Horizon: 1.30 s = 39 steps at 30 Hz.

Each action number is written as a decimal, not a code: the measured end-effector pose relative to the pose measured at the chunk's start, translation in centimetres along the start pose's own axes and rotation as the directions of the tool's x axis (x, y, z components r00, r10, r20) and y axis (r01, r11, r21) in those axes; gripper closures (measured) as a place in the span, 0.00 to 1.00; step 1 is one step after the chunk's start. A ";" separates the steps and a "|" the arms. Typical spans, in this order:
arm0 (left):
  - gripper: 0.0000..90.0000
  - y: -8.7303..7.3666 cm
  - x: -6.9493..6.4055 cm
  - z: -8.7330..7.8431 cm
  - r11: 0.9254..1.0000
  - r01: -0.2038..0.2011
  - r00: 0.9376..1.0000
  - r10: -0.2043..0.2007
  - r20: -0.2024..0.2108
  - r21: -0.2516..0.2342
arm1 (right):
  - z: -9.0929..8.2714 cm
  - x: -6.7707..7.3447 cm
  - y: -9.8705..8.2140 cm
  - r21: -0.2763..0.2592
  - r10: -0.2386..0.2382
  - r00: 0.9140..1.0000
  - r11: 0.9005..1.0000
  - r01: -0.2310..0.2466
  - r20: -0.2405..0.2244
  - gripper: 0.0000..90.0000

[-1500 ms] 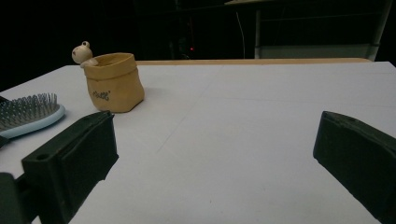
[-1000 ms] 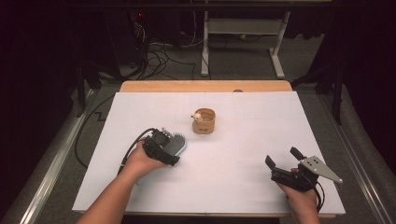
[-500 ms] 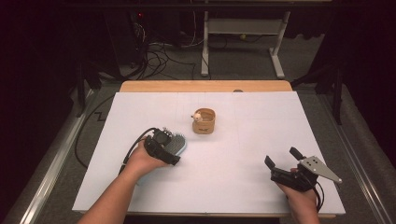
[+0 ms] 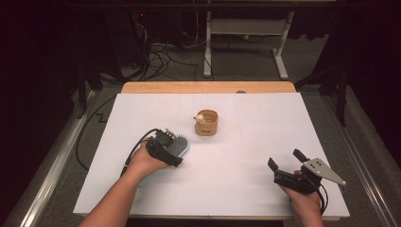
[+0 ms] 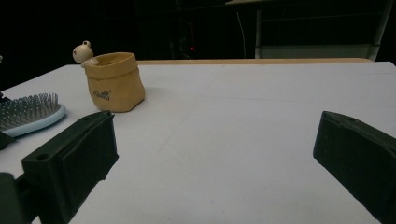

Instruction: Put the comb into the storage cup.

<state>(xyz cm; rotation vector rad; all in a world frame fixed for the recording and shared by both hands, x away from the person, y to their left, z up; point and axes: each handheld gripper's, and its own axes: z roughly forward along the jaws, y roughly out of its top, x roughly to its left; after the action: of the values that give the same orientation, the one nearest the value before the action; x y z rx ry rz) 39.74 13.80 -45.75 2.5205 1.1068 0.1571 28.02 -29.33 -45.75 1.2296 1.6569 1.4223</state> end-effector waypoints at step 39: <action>0.22 0.0 0.0 -0.4 1.000 -0.001 1.000 0.001 -0.001 -0.022 | -0.1 -0.1 0.0 -0.004 0.004 1.000 1.000 -0.004 0.005 0.00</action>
<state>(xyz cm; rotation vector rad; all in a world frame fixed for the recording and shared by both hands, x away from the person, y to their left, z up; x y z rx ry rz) 39.62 13.88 -45.43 2.5021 1.0982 0.1705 28.01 -29.45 -45.74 1.2341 1.6487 1.4232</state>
